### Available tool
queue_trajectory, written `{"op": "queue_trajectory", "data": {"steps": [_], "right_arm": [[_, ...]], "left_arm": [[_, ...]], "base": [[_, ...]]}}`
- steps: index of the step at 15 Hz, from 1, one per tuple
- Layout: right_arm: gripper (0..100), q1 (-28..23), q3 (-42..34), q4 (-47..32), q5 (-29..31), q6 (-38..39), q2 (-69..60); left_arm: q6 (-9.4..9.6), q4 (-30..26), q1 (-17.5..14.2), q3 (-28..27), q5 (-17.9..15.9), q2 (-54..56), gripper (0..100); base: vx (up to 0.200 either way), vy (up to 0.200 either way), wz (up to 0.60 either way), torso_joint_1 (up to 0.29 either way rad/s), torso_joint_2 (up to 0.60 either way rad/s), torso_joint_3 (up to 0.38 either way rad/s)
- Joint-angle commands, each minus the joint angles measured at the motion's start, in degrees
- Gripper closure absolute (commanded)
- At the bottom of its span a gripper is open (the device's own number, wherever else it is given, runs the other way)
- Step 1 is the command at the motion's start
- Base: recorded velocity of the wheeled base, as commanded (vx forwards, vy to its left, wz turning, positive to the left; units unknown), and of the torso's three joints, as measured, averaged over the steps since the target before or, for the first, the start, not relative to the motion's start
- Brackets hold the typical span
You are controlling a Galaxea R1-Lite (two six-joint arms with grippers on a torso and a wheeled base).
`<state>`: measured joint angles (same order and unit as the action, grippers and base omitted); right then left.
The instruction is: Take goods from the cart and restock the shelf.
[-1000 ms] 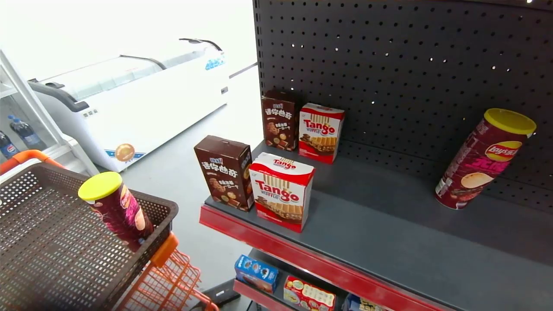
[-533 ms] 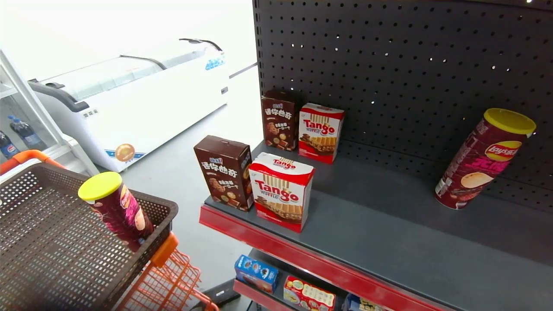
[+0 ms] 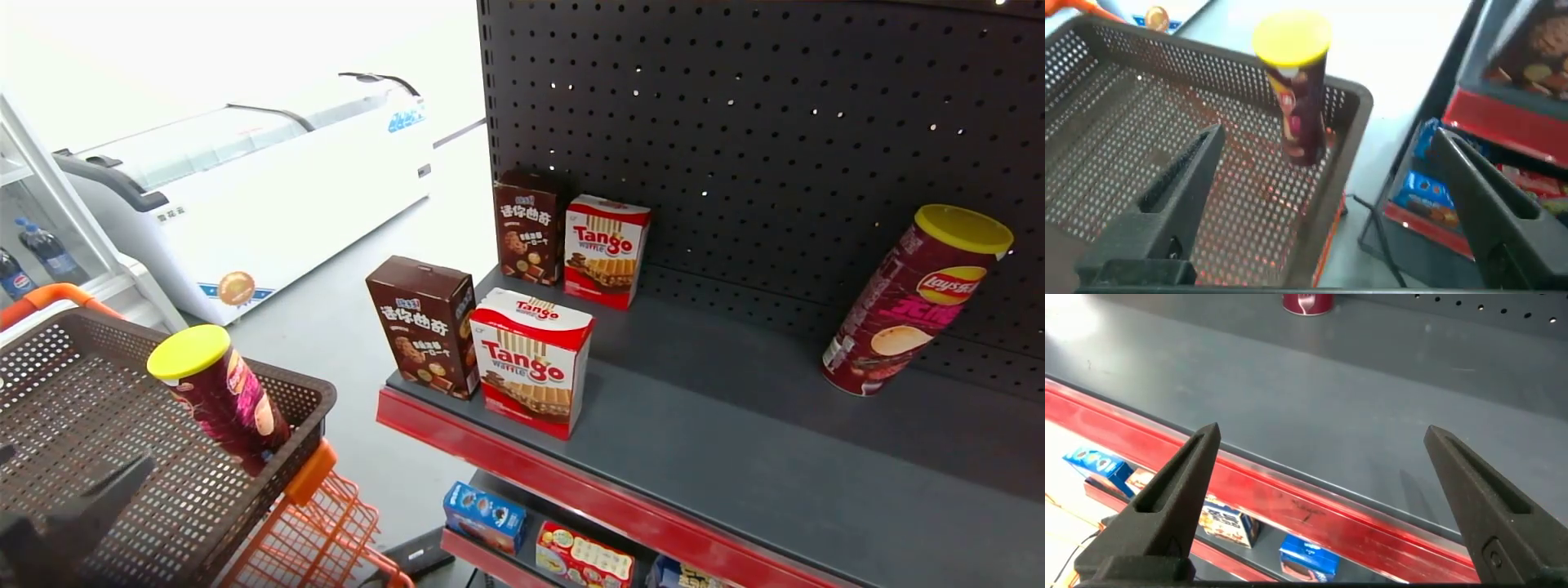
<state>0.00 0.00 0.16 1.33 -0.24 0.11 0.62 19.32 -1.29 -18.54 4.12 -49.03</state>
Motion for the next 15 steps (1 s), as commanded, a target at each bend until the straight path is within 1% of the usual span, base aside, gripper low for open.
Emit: {"op": "queue_trajectory", "data": {"steps": [1, 2, 3, 4, 5, 7, 9, 11, 12, 13, 14, 15], "right_arm": [[0, 0.0, 0.0, 0.0, 0.0, 0.0, 0.1], [0, 0.0, 0.0, 0.0, 0.0, 0.0, 0.1], [0, 0.0, 0.0, 0.0, 0.0, 0.0, 0.1], [0, 0.0, 0.0, 0.0, 0.0, 0.0, 0.1], [0, 0.0, 0.0, 0.0, 0.0, 0.0, 0.1], [0, 0.0, 0.0, 0.0, 0.0, 0.0, 0.1], [0, 0.0, 0.0, 0.0, 0.0, 0.0, 0.1], [0, 0.0, 0.0, 0.0, 0.0, 0.0, 0.1], [0, 0.0, 0.0, 0.0, 0.0, 0.0, 0.1], [0, 0.0, 0.0, 0.0, 0.0, 0.0, 0.1], [0, 0.0, 0.0, 0.0, 0.0, 0.0, 0.1], [0, 0.0, 0.0, 0.0, 0.0, 0.0, 0.1]], "left_arm": [[1.75, 24.2, -4.3, 3.4, 1.1, -25.6, 0], [3.07, 29.8, -5.2, 4.7, 1.1, -28.5, 0], [4.92, 33.9, -5.5, 6.1, 1.2, -30.4, 0], [5.71, 37.7, -6.1, 7.1, 1.2, -33.4, 0], [5.71, 41.0, -6.5, 7.7, 1.2, -35.8, 0], [5.71, 45.7, -6.6, 7.9, 2.8, -39.4, 0], [5.18, 47.7, -6.5, 7.6, 2.8, -41.9, 0], [5.09, 48.3, -6.4, 7.1, 2.7, -44.8, 0], [4.74, 49.2, -6.3, 5.6, 2.7, -47.2, 0], [3.25, 49.6, -6.3, 4.0, 2.7, -49.1, 0], [2.28, 49.6, -6.4, 2.6, 2.7, -50.6, 0], [2.01, 49.4, -6.5, 2.0, 2.7, -52.1, 0]], "base": [[0.000, 0.000, 0.00, 0.000, 0.00, 0.000], [0.000, 0.000, 0.00, 0.000, 0.00, 0.000], [0.000, 0.000, 0.00, 0.000, 0.00, 0.000], [0.000, 0.000, 0.00, 0.000, 0.00, 0.000], [0.000, 0.000, 0.00, 0.000, 0.00, 0.000], [0.000, 0.000, 0.00, 0.000, 0.00, 0.000], [0.000, 0.000, 0.00, 0.000, 0.00, 0.000], [0.000, 0.000, 0.00, 0.000, 0.00, 0.000], [0.000, 0.000, 0.00, 0.000, 0.00, 0.000], [0.000, 0.000, 0.00, 0.000, 0.00, 0.000], [0.000, 0.000, 0.00, 0.000, 0.00, 0.000], [0.000, 0.000, 0.00, 0.000, 0.00, 0.000]]}}
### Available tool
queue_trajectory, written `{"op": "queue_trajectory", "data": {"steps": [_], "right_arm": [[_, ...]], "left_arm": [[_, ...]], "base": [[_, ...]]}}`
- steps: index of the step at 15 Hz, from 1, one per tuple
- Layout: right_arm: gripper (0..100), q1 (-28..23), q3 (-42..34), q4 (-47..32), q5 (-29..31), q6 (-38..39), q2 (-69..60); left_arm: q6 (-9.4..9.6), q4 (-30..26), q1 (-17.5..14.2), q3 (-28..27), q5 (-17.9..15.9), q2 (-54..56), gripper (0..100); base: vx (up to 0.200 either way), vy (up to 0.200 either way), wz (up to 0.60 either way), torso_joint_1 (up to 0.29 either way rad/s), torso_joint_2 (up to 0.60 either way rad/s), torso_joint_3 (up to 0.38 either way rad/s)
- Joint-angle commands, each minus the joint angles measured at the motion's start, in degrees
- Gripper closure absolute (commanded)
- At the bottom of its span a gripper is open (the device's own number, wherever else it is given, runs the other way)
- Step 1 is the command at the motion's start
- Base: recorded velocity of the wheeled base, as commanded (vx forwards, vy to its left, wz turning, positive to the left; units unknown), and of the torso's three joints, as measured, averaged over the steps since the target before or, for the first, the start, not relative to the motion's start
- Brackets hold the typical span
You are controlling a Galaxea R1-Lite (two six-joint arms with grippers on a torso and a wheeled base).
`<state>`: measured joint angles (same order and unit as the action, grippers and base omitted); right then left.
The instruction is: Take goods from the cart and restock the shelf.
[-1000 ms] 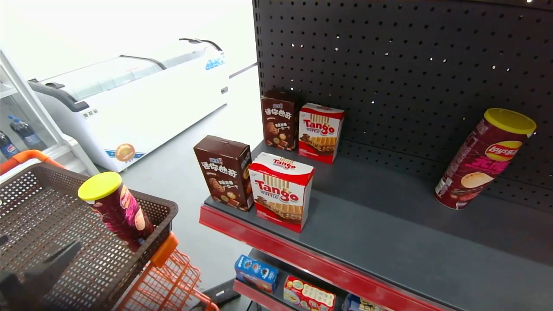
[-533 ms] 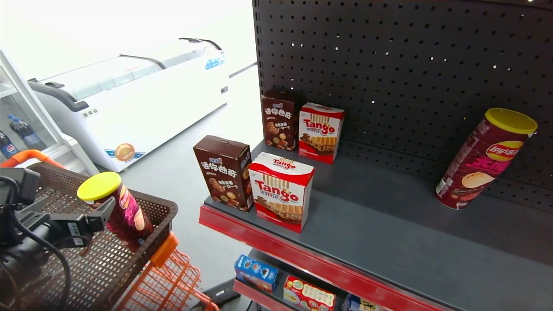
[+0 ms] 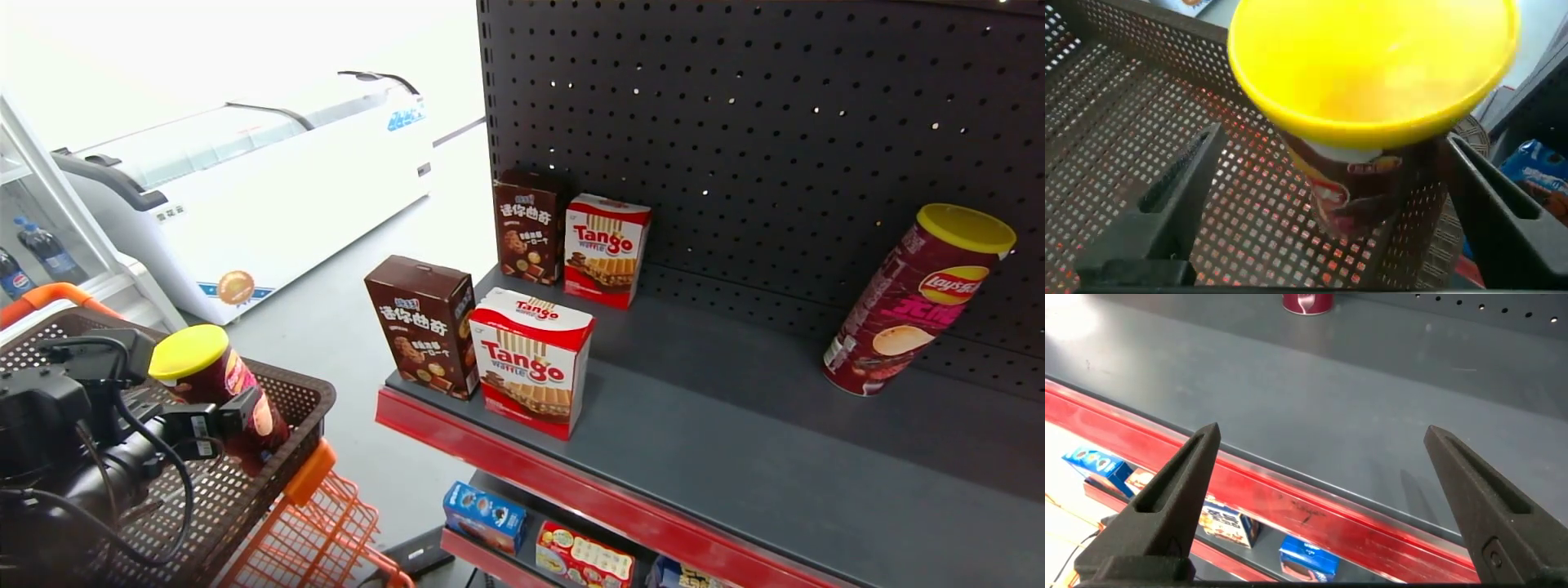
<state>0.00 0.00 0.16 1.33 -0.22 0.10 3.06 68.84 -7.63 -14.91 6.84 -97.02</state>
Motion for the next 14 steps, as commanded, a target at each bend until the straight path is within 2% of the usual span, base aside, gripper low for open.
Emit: {"op": "queue_trajectory", "data": {"steps": [1, 2, 3, 5, 10, 11, 12, 14], "right_arm": [[0, 0.0, 0.0, 0.0, 0.0, 0.0, 0.1], [0, 0.0, 0.0, 0.0, 0.0, 0.0, 0.1], [0, 0.0, 0.0, 0.0, 0.0, 0.0, 0.1], [0, 0.0, 0.0, 0.0, 0.0, 0.0, 0.1], [0, 0.0, 0.0, 0.0, 0.0, 0.0, 0.1], [0, 0.0, 0.0, 0.0, 0.0, 0.0, 0.1], [0, 0.0, 0.0, 0.0, 0.0, 0.0, 0.1], [0, 0.0, 0.0, 0.0, 0.0, 0.0, 0.1]], "left_arm": [[-0.60, 0.0, -0.2, -2.0, 0.0, -5.5, 0], [-0.95, 0.1, -0.1, -2.5, 0.0, -6.8, 0], [-2.53, 0.2, 0.2, -4.3, 0.0, -8.4, 0], [-4.38, 0.2, 0.1, -6.6, 0.0, -10.2, 0], [-4.82, 2.3, 0.2, -7.5, 0.0, -14.0, 0], [-5.26, 3.2, 0.2, -7.8, 0.1, -14.7, 100], [-6.05, 3.9, 0.2, -8.5, 0.0, -14.9, 100], [-5.87, 3.4, 0.2, -8.5, 0.0, -14.8, 100]], "base": [[0.000, 0.000, 0.00, 0.000, 0.00, 0.000], [0.000, 0.000, 0.00, 0.000, 0.00, 0.000], [0.000, 0.000, 0.00, 0.000, 0.00, 0.000], [0.000, 0.000, 0.00, 0.000, 0.00, 0.000], [0.000, 0.000, 0.00, 0.000, 0.00, 0.000], [0.000, 0.000, 0.00, 0.000, 0.00, 0.000], [0.000, 0.000, 0.00, 0.000, 0.00, 0.000], [0.000, 0.000, 0.00, 0.000, 0.00, 0.000]]}}
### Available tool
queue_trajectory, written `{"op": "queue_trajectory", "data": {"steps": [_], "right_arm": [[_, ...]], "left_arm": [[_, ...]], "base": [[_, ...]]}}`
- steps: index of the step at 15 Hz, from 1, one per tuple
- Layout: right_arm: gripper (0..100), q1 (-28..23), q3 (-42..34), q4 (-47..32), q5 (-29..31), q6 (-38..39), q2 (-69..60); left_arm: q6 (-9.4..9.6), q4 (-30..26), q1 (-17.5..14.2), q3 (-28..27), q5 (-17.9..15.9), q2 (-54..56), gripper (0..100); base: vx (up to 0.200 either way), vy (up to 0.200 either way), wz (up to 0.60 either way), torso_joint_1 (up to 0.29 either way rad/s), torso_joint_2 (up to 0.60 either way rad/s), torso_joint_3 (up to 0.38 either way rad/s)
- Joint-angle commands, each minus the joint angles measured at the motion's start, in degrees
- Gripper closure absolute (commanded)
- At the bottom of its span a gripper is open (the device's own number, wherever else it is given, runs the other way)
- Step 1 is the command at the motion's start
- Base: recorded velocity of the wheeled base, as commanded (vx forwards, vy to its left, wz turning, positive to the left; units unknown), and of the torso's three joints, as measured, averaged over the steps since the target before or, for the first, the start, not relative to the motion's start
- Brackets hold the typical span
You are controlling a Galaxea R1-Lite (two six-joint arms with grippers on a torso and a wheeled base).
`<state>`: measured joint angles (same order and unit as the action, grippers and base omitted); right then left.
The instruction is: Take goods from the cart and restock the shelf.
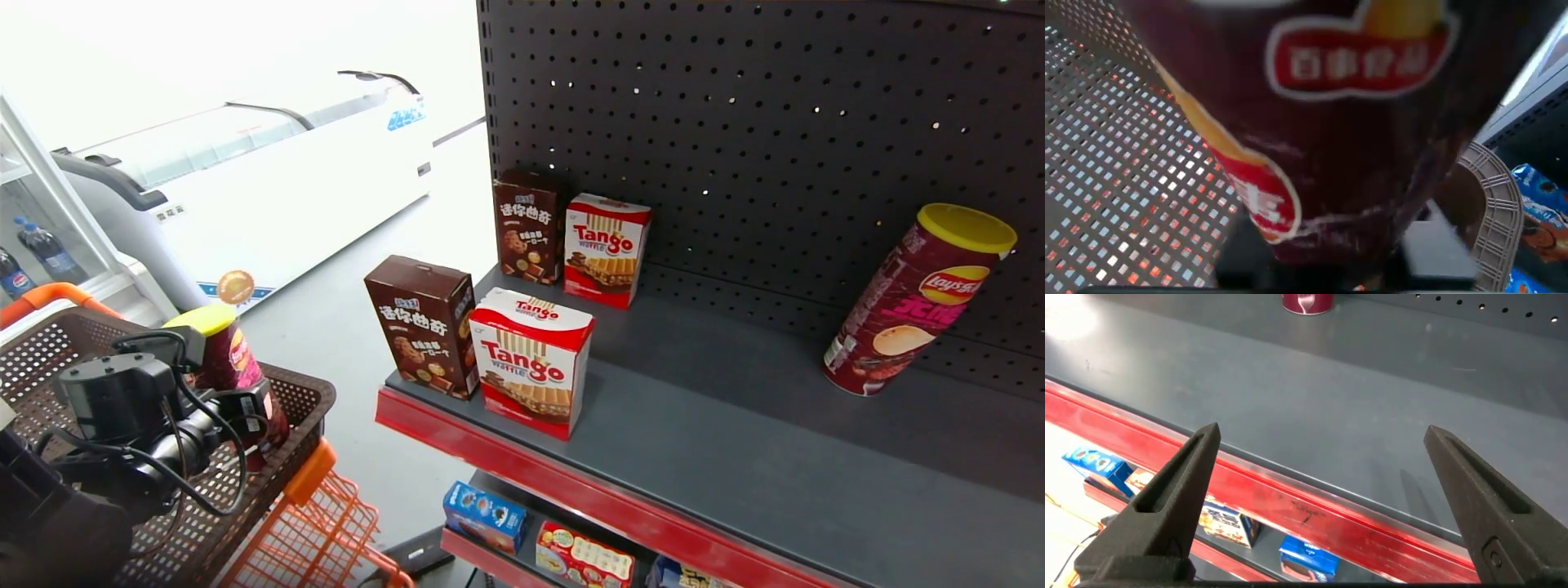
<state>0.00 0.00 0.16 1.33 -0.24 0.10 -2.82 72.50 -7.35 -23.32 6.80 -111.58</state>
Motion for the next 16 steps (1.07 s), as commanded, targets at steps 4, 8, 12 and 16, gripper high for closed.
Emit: {"op": "queue_trajectory", "data": {"steps": [4, 8, 12, 16], "right_arm": [[0, 0.0, 0.0, 0.0, 0.0, 0.0, 0.1], [0, 0.0, 0.0, 0.0, 0.0, 0.0, 0.1], [0, 0.0, 0.0, 0.0, 0.0, 0.0, 0.1], [0, 0.0, 0.0, 0.0, 0.0, 0.0, 0.1]], "left_arm": [[0.27, 0.3, 0.1, -1.5, 0.0, 4.4, 100], [8.35, -9.6, -0.4, -5.7, -7.1, 19.7, 100], [8.88, -14.0, 0.7, -7.8, -8.6, 27.7, 100], [8.70, -25.0, 5.2, -4.3, -19.0, 37.8, 100]], "base": [[0.000, 0.000, 0.00, 0.000, 0.00, 0.000], [0.000, 0.000, 0.00, 0.000, 0.00, 0.000], [0.000, 0.000, 0.00, 0.000, 0.00, 0.000], [0.000, 0.000, 0.00, 0.000, 0.00, 0.000]]}}
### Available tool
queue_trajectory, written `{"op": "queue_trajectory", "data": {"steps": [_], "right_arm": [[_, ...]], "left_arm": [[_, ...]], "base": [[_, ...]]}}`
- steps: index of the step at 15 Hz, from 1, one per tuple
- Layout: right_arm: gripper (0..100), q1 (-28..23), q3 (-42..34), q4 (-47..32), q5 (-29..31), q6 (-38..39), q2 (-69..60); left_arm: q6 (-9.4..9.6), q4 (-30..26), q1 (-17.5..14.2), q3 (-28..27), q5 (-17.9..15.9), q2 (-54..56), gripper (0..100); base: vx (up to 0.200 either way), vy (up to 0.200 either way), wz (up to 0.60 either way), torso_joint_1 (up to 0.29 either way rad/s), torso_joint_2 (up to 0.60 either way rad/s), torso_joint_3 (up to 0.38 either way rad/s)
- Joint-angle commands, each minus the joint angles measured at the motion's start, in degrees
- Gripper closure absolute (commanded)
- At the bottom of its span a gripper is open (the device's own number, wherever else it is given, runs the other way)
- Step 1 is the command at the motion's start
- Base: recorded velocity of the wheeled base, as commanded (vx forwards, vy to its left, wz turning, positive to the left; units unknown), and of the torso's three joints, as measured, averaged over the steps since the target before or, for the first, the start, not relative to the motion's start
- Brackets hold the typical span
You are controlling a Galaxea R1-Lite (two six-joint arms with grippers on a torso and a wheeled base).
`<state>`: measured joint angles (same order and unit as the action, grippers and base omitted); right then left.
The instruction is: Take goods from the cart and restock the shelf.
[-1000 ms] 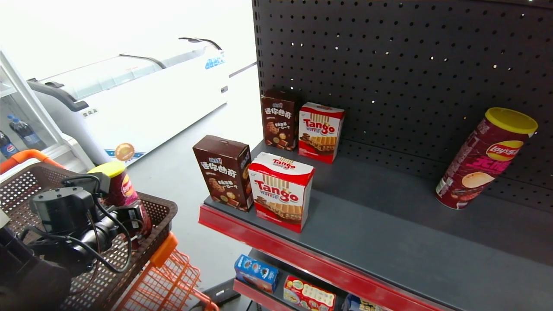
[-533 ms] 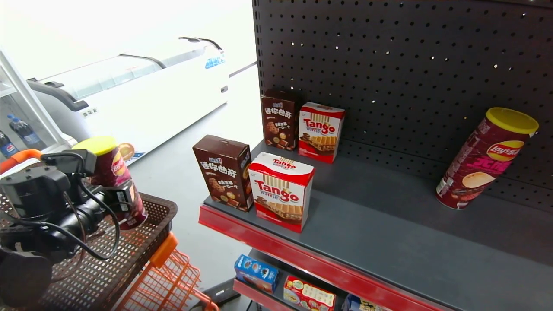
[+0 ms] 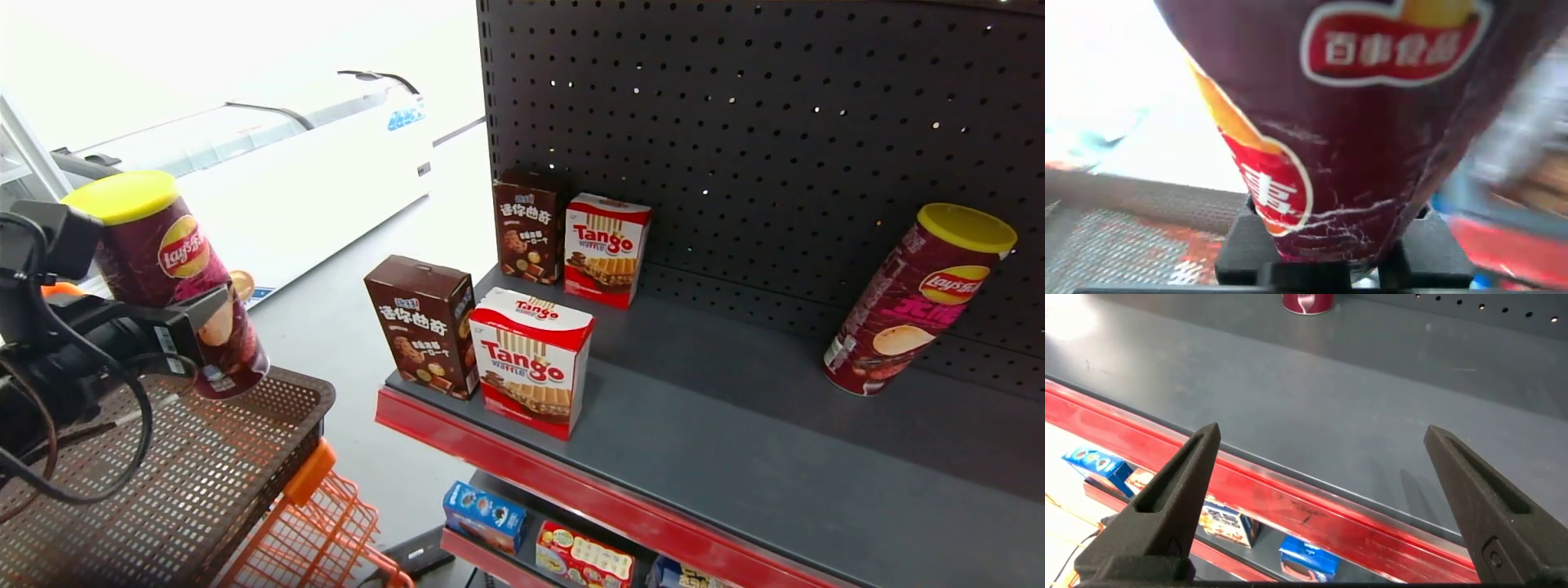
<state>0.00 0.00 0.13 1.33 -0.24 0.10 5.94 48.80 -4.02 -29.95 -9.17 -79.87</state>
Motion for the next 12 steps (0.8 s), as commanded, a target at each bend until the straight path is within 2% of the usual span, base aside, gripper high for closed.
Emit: {"op": "queue_trajectory", "data": {"steps": [1, 2, 3, 4, 5, 6, 7, 12], "right_arm": [[0, 0.0, 0.0, 0.0, 0.0, 0.0, 0.0], [0, 0.0, 0.0, 0.0, 0.0, 0.0, 0.1], [0, 0.0, 0.0, 0.0, 0.0, 0.0, 0.1], [0, 0.0, 0.0, 0.0, 0.0, 0.0, 0.1], [0, 0.0, 0.0, 0.0, 0.0, 0.0, 0.1], [0, 0.0, 0.0, 0.0, 0.0, 0.0, 0.1], [0, 0.0, 0.0, 0.0, 0.0, 0.0, 0.1], [0, 0.0, 0.0, 0.0, 0.0, 0.0, 0.1]], "left_arm": [[-0.22, -1.5, 3.6, 4.1, -5.2, 7.9, 100], [-0.49, -2.0, 6.0, 6.4, -5.9, 9.7, 100], [-0.93, -2.1, 6.9, 7.4, -6.1, 10.2, 100], [-2.68, -2.1, 9.5, 10.0, -6.9, 11.8, 100], [-3.04, -2.2, 11.0, 10.9, -8.9, 12.5, 100], [-3.04, -2.1, 11.2, 11.2, -10.1, 12.7, 100], [-2.86, -1.9, 10.9, 12.9, -12.8, 13.1, 100], [-2.68, -2.1, 11.3, 12.8, -13.1, 13.4, 100]], "base": [[0.000, 0.000, 0.00, 0.000, 0.00, 0.000], [0.000, 0.000, 0.00, 0.000, 0.00, 0.000], [0.000, 0.000, 0.00, 0.000, 0.00, 0.000], [0.000, 0.000, 0.00, 0.000, 0.00, 0.000], [0.000, 0.000, 0.00, 0.000, 0.00, 0.000], [0.000, 0.000, 0.00, 0.000, 0.00, 0.000], [0.000, 0.000, 0.00, 0.000, 0.00, 0.000], [0.000, 0.000, 0.00, 0.000, 0.00, 0.000]]}}
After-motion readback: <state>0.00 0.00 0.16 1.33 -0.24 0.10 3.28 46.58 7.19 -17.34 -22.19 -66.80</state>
